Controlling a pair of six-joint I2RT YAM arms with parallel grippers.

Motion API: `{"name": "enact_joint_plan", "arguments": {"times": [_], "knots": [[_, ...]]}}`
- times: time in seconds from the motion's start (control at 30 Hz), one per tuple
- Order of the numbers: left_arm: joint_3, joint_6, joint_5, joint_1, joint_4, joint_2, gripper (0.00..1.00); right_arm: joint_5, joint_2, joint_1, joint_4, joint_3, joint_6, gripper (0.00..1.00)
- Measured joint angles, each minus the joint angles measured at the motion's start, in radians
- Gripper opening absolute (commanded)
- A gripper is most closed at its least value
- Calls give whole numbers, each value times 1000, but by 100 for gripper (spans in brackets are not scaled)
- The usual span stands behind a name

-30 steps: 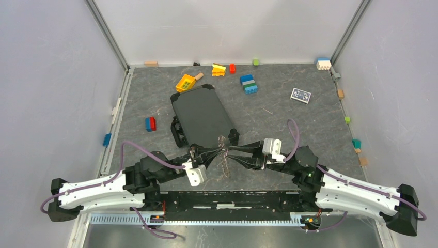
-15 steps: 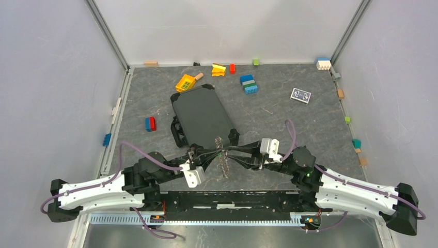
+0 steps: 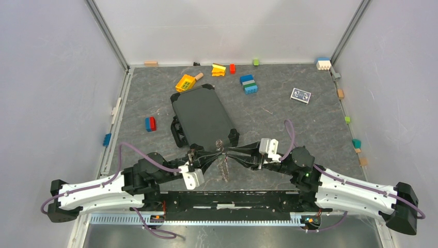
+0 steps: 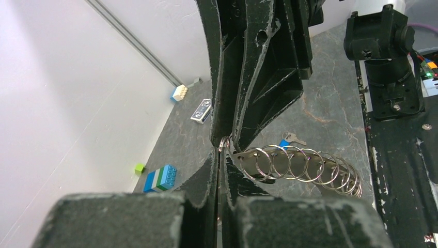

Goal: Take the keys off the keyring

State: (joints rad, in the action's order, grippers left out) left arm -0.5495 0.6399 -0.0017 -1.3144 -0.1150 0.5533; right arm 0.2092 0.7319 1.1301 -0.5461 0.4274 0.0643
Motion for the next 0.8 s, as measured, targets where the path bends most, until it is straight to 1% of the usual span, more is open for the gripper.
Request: {"name": "enact_joint_plan", "arguments": {"times": [0.13,0.3,0.5,0.8], "knots": [[0,-2,7,0,0,0,2,4,6,0,-6,0,0,24],[1,-4,10,0,0,-5,2,16,15,0,-16,0,-1,10],[11,-4,10,0,-10,-11,2,23,17,0,-14,0,-5,0],[34,-5,13,0,-30,-29,2,23,26,0,-19,0,-17,0]]}}
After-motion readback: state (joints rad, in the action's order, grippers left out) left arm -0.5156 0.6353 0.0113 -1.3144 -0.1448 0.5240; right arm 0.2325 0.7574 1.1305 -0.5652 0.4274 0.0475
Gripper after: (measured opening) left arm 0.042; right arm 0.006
